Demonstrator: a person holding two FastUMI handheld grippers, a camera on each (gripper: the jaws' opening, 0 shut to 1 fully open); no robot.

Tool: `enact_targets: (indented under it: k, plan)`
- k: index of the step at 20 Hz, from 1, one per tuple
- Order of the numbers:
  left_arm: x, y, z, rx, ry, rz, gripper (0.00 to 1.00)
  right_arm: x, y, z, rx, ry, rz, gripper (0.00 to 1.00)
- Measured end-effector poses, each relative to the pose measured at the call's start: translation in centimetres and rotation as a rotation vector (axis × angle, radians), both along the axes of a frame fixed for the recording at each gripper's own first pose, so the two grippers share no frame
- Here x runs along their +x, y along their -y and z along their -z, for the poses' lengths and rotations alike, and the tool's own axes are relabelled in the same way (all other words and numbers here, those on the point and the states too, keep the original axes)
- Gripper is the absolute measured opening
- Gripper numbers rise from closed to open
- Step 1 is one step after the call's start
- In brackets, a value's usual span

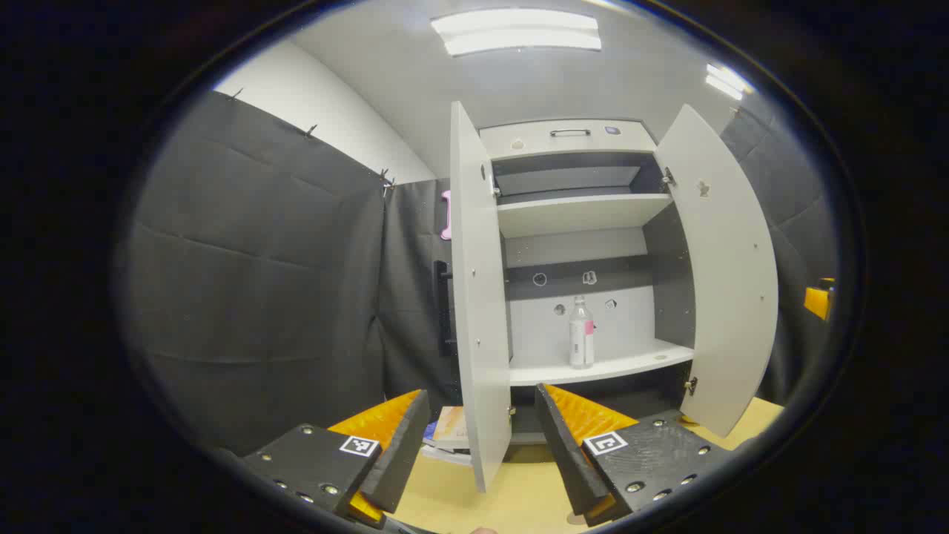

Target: Grasp the bottle in the cabinet with the left hand and place it on the coaster, then close the right door with the right hand and the left door with the left hand.

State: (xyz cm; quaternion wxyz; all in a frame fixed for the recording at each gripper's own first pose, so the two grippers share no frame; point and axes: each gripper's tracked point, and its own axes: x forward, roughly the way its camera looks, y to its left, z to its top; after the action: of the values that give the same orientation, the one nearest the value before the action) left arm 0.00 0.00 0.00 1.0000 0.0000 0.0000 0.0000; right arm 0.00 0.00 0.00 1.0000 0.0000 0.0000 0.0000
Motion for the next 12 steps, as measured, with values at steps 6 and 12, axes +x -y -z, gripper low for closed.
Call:
enact_targets:
  k: [6, 12]
  plan:
    - [0.27, 0.33, -0.23, 0.007, 0.007, 0.005, 0.84, 0.37, 0.03, -0.05, 0.006, 0.002, 0.004, 0.97]
    - [0.62, 0.41, -0.07, 0.005, 0.003, 0.009, 0.85, 0.62, -0.12, 0.09, 0.006, -0.002, 0.005, 0.96]
